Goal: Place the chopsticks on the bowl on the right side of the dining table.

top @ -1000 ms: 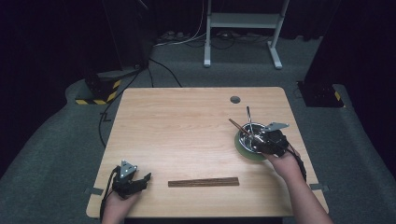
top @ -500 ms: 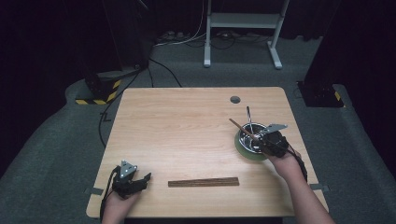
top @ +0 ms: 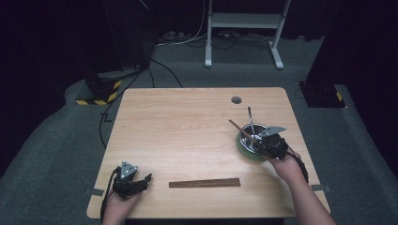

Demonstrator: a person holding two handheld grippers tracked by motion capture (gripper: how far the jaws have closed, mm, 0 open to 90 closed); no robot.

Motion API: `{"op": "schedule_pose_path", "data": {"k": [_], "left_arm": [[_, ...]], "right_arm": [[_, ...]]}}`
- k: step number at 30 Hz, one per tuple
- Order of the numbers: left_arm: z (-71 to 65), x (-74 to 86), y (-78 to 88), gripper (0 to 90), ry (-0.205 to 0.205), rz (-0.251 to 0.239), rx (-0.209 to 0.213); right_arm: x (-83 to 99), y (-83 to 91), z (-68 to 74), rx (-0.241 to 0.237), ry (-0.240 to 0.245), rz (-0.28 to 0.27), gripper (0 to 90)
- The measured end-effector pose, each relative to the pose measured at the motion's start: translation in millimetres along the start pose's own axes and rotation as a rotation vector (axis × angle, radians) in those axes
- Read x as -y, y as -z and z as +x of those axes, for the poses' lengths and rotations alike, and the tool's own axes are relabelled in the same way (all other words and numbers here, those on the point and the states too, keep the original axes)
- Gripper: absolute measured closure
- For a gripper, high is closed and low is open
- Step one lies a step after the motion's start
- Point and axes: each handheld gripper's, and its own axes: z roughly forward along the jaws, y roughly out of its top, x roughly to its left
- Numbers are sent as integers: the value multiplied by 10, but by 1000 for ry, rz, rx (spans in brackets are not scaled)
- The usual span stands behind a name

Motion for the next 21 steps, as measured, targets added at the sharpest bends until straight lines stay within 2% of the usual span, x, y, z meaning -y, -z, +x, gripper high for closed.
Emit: {"op": "schedule_pose_path", "data": {"k": [11, 21], "left_arm": [[-3, 1, 0, 321, 1, -2, -1], [-3, 1, -1, 321, 1, -2, 0]], "right_arm": [[43, 66, 41, -6, 21, -17, 766], [71, 50, 61, -25, 37, -25, 767]]}}
